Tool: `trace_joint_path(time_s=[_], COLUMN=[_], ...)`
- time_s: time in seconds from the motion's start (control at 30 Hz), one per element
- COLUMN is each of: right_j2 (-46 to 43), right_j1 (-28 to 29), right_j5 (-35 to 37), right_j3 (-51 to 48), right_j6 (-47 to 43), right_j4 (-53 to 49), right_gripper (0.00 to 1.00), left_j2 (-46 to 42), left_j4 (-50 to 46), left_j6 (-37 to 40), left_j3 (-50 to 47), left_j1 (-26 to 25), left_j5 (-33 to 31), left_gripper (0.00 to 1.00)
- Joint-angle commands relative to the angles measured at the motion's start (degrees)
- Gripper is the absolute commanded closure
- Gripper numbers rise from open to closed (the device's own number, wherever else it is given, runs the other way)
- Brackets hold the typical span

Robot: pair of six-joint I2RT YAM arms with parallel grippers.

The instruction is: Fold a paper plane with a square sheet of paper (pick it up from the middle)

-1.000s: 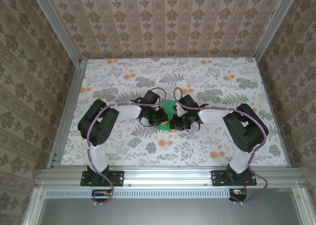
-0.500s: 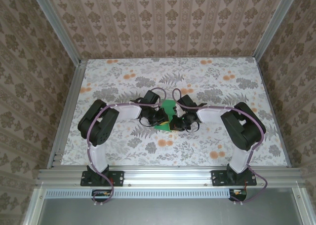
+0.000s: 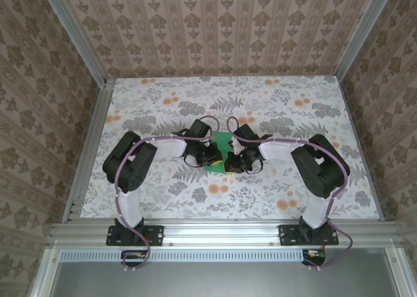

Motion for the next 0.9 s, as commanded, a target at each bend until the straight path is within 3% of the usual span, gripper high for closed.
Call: trace_joint_path(time_s=[0.0,0.87], right_j2=[3.48,5.94], right_j1=[0.55,0.72], right_j5=[4.95,11.62], right_j3=[-0.61,-0.27], right_j6=[-1.63,-3.59], right_j4=[-8.77,-16.25], right_gripper=[0.91,0.91], left_j2=[2.12,3.61], left_j4=[-2.27,-4.75], left_j6=[1.49,7.18], left_j3=[0.72,2.98], left_j1=[0.94,7.11], left_j5=[-1.14,-1.28], left_gripper=[0.88,0.87])
